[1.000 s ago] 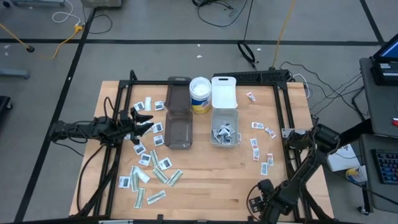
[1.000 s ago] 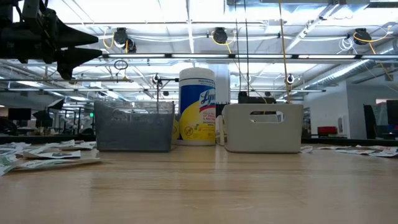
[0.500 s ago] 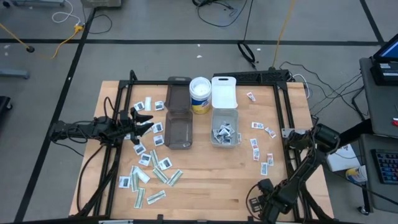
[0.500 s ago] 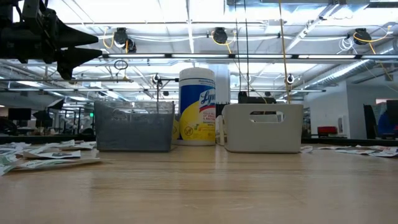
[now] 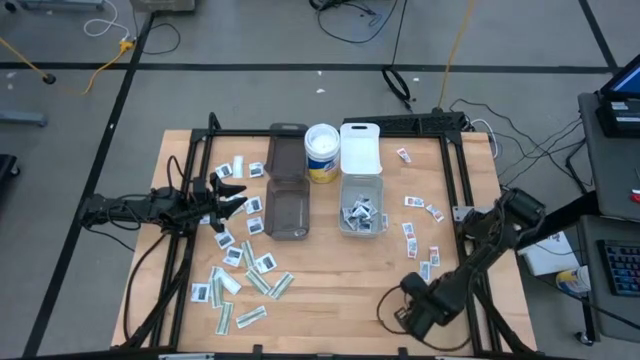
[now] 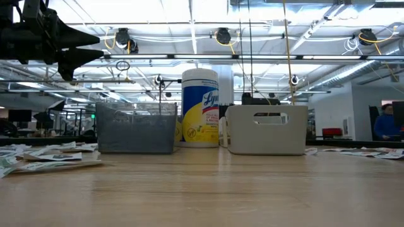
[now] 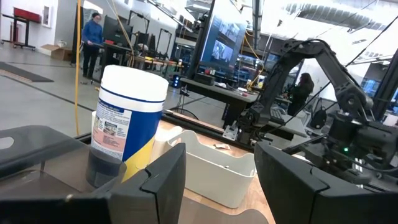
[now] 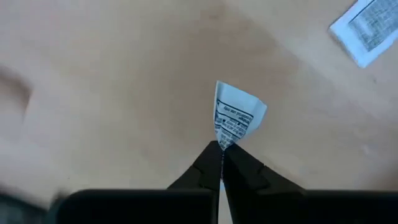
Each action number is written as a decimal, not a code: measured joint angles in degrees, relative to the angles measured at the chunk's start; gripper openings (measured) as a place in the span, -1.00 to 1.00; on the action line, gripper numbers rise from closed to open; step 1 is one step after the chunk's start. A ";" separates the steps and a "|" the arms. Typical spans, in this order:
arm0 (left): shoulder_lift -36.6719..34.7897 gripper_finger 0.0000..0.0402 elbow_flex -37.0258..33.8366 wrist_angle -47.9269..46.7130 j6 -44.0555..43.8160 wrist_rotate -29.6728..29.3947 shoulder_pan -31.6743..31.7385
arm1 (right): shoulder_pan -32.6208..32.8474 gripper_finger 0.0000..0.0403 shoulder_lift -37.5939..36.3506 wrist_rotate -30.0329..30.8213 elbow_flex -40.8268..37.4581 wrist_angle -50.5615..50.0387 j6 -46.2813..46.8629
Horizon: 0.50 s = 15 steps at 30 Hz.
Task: Pick & Place First Aid Supplies
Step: Put the ointment pack into the white bin
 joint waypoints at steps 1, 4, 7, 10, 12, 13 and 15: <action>0.00 -0.02 0.00 0.01 0.00 0.00 0.00 | -0.86 -0.99 -0.73 -0.66 0.00 -0.79 -2.98; -0.02 -0.02 0.00 -0.01 0.00 -0.02 0.00 | -3.63 -0.99 -3.06 -1.88 0.04 -2.33 -13.04; 0.00 -0.03 0.00 -0.02 0.00 0.00 0.00 | -6.58 -0.99 -5.04 -3.48 0.04 -3.79 -23.36; 0.00 -0.03 0.00 0.01 -0.02 0.00 0.00 | -9.73 -1.00 -7.42 -3.78 0.04 -4.80 -33.32; 0.00 -0.02 0.00 -0.02 0.00 0.00 0.00 | -12.21 -1.00 -8.82 -3.75 0.06 -5.52 -40.55; 0.00 -0.03 0.00 -0.02 0.00 0.00 0.00 | -13.67 -1.00 -9.33 -3.79 0.07 -6.13 -43.69; -0.01 -0.02 0.00 -0.02 -0.01 0.00 0.00 | -16.57 -1.00 -10.45 -4.30 0.07 -7.69 -49.81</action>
